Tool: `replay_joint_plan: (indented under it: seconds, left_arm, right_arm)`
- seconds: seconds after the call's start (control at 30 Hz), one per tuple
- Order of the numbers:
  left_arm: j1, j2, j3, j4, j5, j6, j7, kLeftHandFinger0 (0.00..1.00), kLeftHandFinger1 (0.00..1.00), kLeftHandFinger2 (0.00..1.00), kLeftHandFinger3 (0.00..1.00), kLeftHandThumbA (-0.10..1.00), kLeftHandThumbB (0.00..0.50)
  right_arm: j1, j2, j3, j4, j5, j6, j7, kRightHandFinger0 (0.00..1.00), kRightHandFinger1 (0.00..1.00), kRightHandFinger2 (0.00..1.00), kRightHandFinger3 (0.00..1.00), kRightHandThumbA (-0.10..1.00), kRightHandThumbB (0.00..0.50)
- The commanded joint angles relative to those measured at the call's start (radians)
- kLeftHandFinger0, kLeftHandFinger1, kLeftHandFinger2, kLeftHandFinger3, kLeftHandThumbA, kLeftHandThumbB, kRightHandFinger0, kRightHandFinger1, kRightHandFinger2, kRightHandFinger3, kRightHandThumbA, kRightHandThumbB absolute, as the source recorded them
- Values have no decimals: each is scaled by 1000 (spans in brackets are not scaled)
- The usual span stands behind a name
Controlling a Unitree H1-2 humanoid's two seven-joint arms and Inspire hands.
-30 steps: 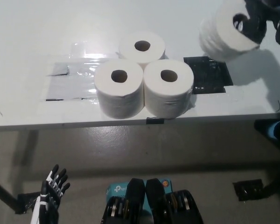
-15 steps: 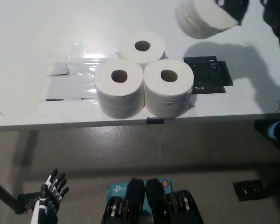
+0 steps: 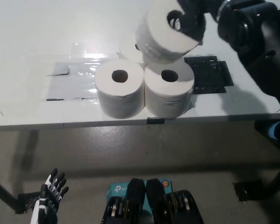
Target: A few rolls of toilet paper are kept infront of the robot and the robot uses its right hand to lift one of the rolls and and places it on top of the other rolls to stack it.
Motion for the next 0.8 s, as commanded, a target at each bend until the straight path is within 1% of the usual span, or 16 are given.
replay_joint_plan:
  seconds: [0.0, 0.03, 0.07, 0.1, 0.17, 0.23, 0.27, 0.33, 0.43, 0.47, 0.53, 0.57, 0.6, 0.67, 0.7, 0.77]
  left_arm:
    - [4, 5, -4, -21, 8, -33, -4, 1000, 1000, 1000, 1000, 1000, 218]
    - [4, 5, -4, -20, 8, -35, -5, 1000, 1000, 1000, 1000, 1000, 219]
    - [3, 5, -4, -19, 7, -36, -4, 1000, 1000, 1000, 1000, 1000, 222]
    - [4, 4, -3, -18, 8, -38, -3, 1000, 1000, 1000, 1000, 1000, 216]
    - [2, 2, -4, -27, 5, -24, -2, 1000, 1000, 1000, 1000, 1000, 203]
    - [2, 2, -4, -26, 5, -27, -3, 1000, 1000, 1000, 1000, 1000, 205]
    - [2, 3, -5, -26, 6, -30, -4, 1000, 1000, 1000, 1000, 1000, 207]
    - [2, 3, -5, -27, 6, -32, -3, 1000, 1000, 1000, 1000, 1000, 223]
    - [-1, 6, -4, -24, 10, -38, -3, 1000, 1000, 1000, 1000, 1000, 214]
    - [-1, 6, -4, -24, 10, -39, -4, 1000, 1000, 1000, 1000, 1000, 214]
    - [1, 6, -5, -27, 4, -31, -7, 1000, 1000, 1000, 1000, 1000, 234]
    - [1, 7, -5, -24, 5, -37, -7, 1000, 1000, 1000, 1000, 1000, 230]
    - [1, 6, -5, -25, 5, -37, -7, 1000, 1000, 1000, 1000, 1000, 229]
    - [1, 7, -6, -26, 8, -35, -6, 1000, 1000, 1000, 1000, 1000, 226]
    - [1, 6, -6, -28, 9, -33, -5, 1000, 1000, 1000, 1000, 1000, 217]
    - [1, 5, -5, -29, 9, -32, -4, 1000, 1000, 1000, 1000, 1000, 210]
  right_arm:
    - [-79, 14, 17, 6, -53, 6, 14, 1, 39, 223, 621, 363, 83]
    - [-81, 20, 24, 15, -58, 7, 11, 0, 31, 206, 653, 365, 84]
    - [-82, 23, 28, 21, -60, 5, 9, 0, 17, 196, 723, 365, 86]
    - [-83, 32, 33, 38, -65, -1, 1, 0, 1, 111, 724, 345, 88]
    - [-88, 37, 39, 59, -70, 0, 1, 1, 23, 159, 895, 345, 86]
    - [-90, 45, 36, 84, -65, -13, -14, 0, 4, 167, 907, 342, 91]
    - [-91, 49, 33, 98, -60, -19, -19, 0, 0, 143, 983, 334, 94]
    - [-95, 55, 36, 116, -63, -31, -26, 15, 41, 214, 1000, 341, 85]
    - [-101, 62, 35, 144, -61, -37, -33, 0, 16, 206, 1000, 352, 85]
    - [-103, 63, 35, 150, -62, -41, -36, 47, 78, 281, 1000, 353, 84]
    - [-102, 67, 36, 165, -63, -45, -43, 47, 88, 306, 1000, 358, 85]
    - [-106, 71, 38, 177, -64, -48, -44, 37, 84, 310, 1000, 361, 80]
    - [-109, 74, 38, 183, -63, -49, -45, 7, 27, 255, 999, 362, 77]
    - [-114, 78, 37, 197, -59, -61, -51, 0, 0, 67, 587, 356, 62]
    - [-118, 81, 35, 204, -56, -66, -53, 0, 0, 45, 487, 357, 60]
    - [-126, 86, 35, 211, -58, -65, -53, 0, 10, 56, 479, 370, 59]
